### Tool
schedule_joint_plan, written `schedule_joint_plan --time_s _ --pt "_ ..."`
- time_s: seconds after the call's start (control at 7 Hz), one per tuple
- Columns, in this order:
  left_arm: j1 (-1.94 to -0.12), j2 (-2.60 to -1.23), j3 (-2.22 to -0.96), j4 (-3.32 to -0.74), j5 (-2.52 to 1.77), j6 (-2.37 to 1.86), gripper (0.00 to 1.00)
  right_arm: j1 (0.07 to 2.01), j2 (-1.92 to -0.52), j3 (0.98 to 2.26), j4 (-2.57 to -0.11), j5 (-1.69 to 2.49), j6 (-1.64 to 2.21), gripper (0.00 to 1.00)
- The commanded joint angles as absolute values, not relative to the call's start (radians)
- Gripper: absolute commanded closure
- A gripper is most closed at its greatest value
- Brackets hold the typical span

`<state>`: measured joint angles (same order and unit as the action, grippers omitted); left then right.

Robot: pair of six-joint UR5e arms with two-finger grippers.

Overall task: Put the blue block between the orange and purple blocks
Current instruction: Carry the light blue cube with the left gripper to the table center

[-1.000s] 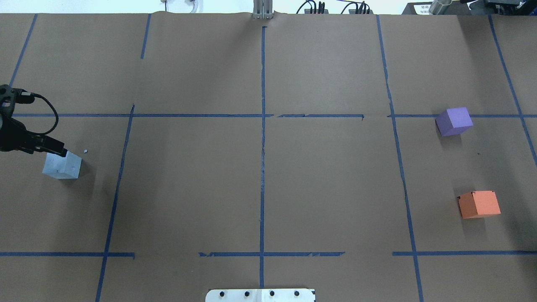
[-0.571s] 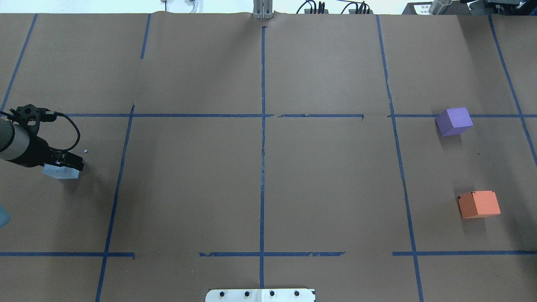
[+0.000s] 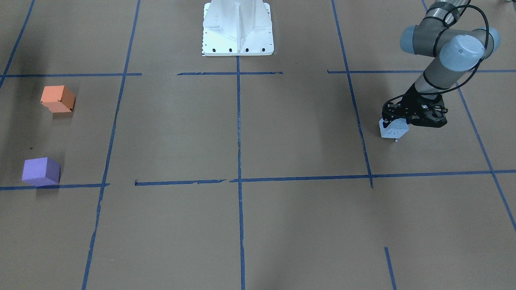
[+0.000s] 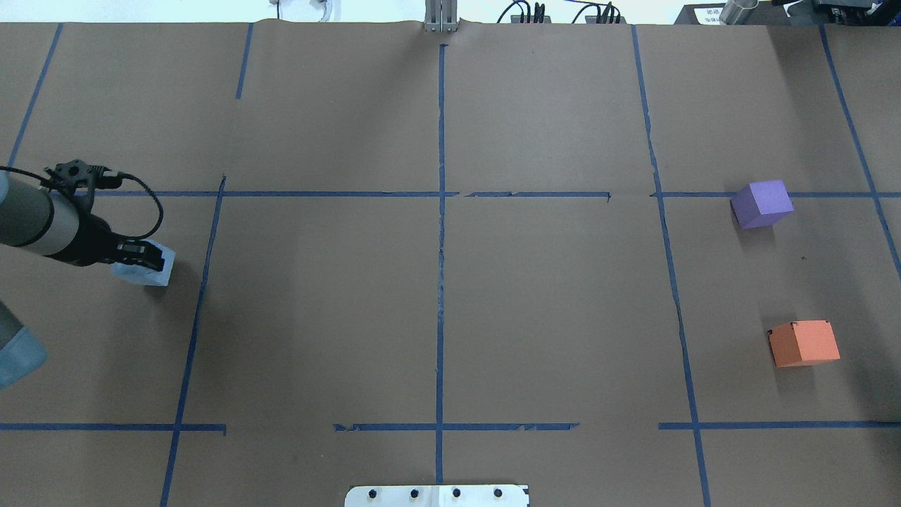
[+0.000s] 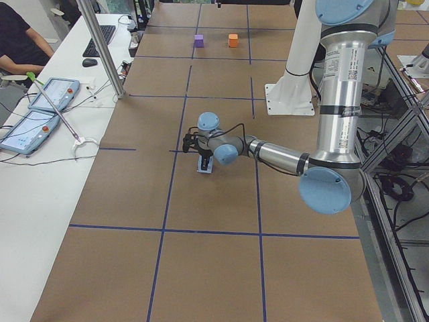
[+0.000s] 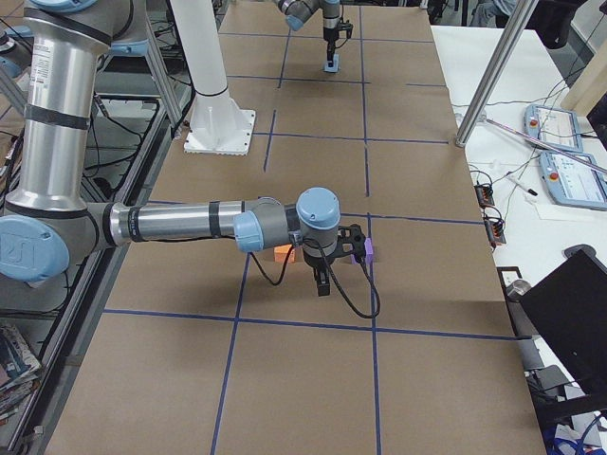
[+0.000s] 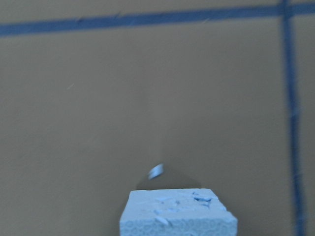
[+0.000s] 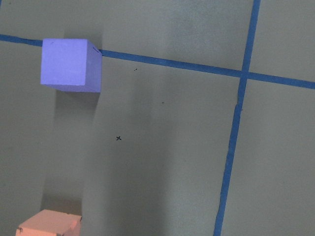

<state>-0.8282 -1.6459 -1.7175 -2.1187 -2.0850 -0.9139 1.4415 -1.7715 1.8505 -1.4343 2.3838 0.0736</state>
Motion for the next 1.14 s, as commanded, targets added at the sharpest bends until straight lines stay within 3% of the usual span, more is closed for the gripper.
schedule_joint_plan --time_s 0.0,0.29,0.57,1.0 --pt "-0.809 -1.94 -1.726 -1.925 -2.083 -0.994 1.0 1.44 -1.77 1.85 -1.434 2.384 0.074 0.0" --pt "-0.601 -2.188 -1.686 -1.754 -1.972 -1.026 1.0 1.425 -1.769 1.85 -1.434 2.379 0.075 0.0" --pt "-0.513 -2.452 -1.413 -1.732 -1.875 -1.174 1.0 1.411 -1.769 1.847 -1.433 2.378 0.077 0.0" --pt "-0.485 -2.48 -1.347 -1.733 -1.818 -1.207 0.91 1.402 -1.769 1.847 -1.433 2.382 0.083 0.0"
